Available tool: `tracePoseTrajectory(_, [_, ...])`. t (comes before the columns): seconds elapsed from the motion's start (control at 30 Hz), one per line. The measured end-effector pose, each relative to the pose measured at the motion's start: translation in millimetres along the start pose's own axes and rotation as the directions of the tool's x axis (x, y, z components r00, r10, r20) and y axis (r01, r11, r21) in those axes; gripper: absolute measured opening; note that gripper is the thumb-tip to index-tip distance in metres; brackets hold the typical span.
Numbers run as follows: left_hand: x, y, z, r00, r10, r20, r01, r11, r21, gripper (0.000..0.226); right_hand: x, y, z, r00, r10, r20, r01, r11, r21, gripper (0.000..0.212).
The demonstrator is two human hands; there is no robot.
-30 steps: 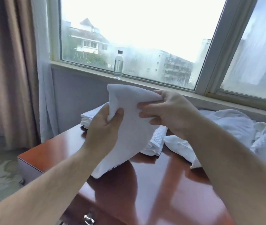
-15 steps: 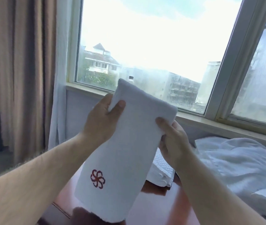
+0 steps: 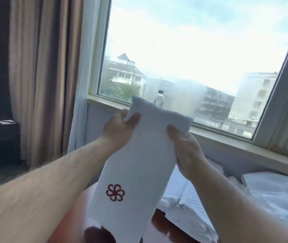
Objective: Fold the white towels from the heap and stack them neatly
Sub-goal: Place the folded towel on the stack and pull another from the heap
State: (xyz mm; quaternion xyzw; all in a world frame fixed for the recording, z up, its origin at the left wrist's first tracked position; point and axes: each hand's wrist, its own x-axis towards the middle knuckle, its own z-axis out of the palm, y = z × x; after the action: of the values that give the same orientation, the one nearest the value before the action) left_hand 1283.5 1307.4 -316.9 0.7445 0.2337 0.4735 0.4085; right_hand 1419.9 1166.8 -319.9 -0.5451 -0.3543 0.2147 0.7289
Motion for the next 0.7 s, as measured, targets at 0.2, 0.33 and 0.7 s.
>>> tracePoseTrajectory(0.2, [29.6,-42.2,18.8,0.998,-0.029,0.047,0.030,0.999,-0.037,0.024,46.4,49.0,-13.2,0.994,0.096,0.055,-0.097,0.995,0.029,0.023])
tracePoseTrajectory(0.33, [48.3,-66.4,39.1,0.988,-0.100,0.120,0.110,0.991,-0.076,0.016,74.3,80.9,-24.8,0.992,0.122,0.026,-0.121,0.992,-0.041,0.014])
tracePoseTrajectory(0.7, [53.0,-147.3,78.4,0.802,-0.450,0.394,0.352,0.888,0.297,0.013,105.2,154.3,-63.3,0.914,0.402,-0.057,-0.392,0.837,-0.382,0.021])
